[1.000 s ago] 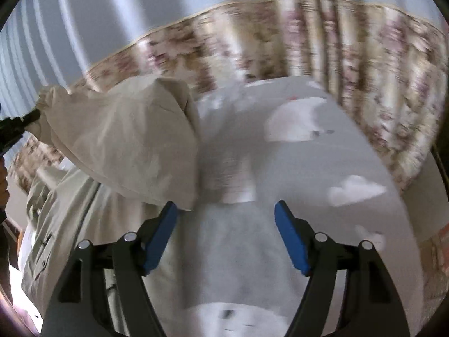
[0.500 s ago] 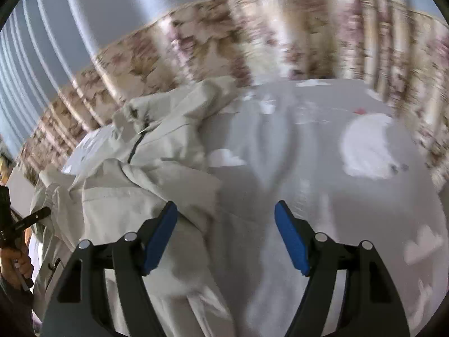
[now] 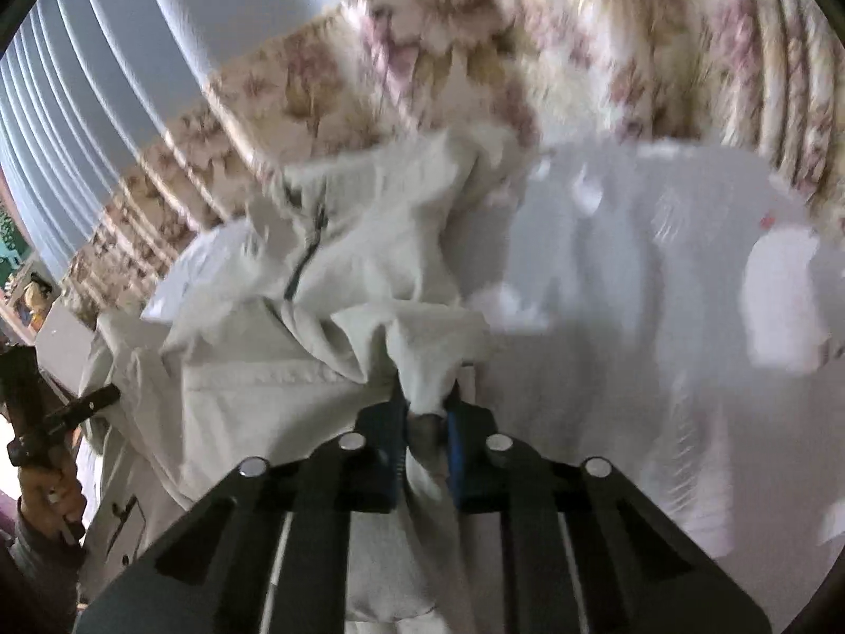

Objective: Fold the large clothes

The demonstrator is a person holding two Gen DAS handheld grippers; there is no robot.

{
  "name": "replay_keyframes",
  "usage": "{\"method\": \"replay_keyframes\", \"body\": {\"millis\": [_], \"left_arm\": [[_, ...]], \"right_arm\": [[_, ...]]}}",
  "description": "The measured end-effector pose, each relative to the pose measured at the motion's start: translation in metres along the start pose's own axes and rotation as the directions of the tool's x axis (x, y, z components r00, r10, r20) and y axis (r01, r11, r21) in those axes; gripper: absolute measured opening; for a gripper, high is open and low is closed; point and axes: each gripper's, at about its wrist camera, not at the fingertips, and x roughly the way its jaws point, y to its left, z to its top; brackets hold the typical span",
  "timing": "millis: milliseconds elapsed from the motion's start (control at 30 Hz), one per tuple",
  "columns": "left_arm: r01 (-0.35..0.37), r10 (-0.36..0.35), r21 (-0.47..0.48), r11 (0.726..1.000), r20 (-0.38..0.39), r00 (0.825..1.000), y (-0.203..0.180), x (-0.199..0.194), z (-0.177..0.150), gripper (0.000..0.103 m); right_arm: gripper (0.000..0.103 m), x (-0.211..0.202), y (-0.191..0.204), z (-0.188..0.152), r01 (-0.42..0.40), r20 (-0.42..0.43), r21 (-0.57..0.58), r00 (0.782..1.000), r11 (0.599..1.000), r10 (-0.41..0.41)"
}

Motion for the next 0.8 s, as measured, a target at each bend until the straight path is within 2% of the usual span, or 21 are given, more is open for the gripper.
{"method": "replay_keyframes", "body": {"millis": [100, 200, 267, 333, 400, 433, 467, 500, 567, 633, 667, 733, 800], "left_arm": [[0.000, 0.000, 0.044, 0.999, 0.020, 1.000, -0.017, 0.002, 0.016, 0.015], [-0.018, 0.017, 0.083, 0.996, 0.014, 1.000, -0.035, 0.017, 0.030, 0.019], [-0.020, 0.021, 0.097, 0.995, -0.015, 1.000, -0.045, 0.036, 0.035, 0.020], [-0.041, 0.045, 0.115, 0.993, -0.031, 0.998, -0.052, 0.053, 0.034, 0.021], [-0.046, 0.050, 0.120, 0.992, -0.037, 0.998, -0.054, 0.064, 0.033, 0.030], [-0.054, 0.060, 0.114, 0.992, -0.045, 0.997, -0.055, 0.070, 0.032, 0.031], [-0.052, 0.058, 0.109, 0.993, -0.051, 0.997, -0.055, 0.073, 0.032, 0.031], [-0.050, 0.056, 0.108, 0.993, -0.055, 0.997, -0.055, 0.076, 0.032, 0.031], [-0.057, 0.062, 0.114, 0.992, -0.041, 0.997, -0.058, 0.075, 0.034, 0.034], [-0.064, 0.067, 0.123, 0.990, -0.018, 0.998, -0.062, 0.071, 0.039, 0.039], [-0.066, 0.067, 0.123, 0.990, -0.004, 0.998, -0.064, 0.068, 0.042, 0.043], [-0.071, 0.069, 0.122, 0.990, 0.022, 0.997, -0.070, 0.064, 0.049, 0.053], [-0.071, 0.068, 0.123, 0.990, 0.035, 0.997, -0.076, 0.063, 0.054, 0.066]], "right_arm": [[0.010, -0.024, -0.004, 0.021, 0.084, 0.078, -0.036, 0.994, 0.996, -0.081], [0.010, -0.033, -0.015, 0.036, 0.184, 0.104, -0.074, 0.979, 0.980, -0.176], [0.010, -0.025, -0.029, 0.036, 0.256, 0.076, -0.080, 0.965, 0.963, -0.250], [0.011, -0.009, -0.050, 0.030, 0.320, 0.013, -0.061, 0.947, 0.946, -0.320], [0.016, 0.003, -0.064, 0.020, 0.357, -0.041, -0.049, 0.932, 0.933, -0.359], [0.035, 0.007, -0.070, 0.013, 0.382, -0.066, -0.048, 0.921, 0.923, -0.385], [0.060, 0.005, -0.071, 0.010, 0.428, -0.047, -0.045, 0.902, 0.903, -0.430], [0.062, -0.002, -0.071, 0.008, 0.464, -0.018, -0.032, 0.886, 0.885, -0.464], [0.062, -0.026, -0.071, 0.011, 0.417, 0.039, 0.025, 0.908, 0.908, -0.418], [0.064, -0.043, -0.062, 0.015, 0.399, 0.093, 0.024, 0.912, 0.917, -0.399], [0.068, -0.048, -0.055, 0.016, 0.373, 0.113, 0.010, 0.921, 0.928, -0.372], [0.068, -0.049, -0.035, 0.022, 0.318, 0.129, -0.037, 0.941, 0.947, -0.311], [0.070, -0.042, -0.017, 0.024, 0.293, 0.133, -0.092, 0.951, 0.952, -0.280]]}}
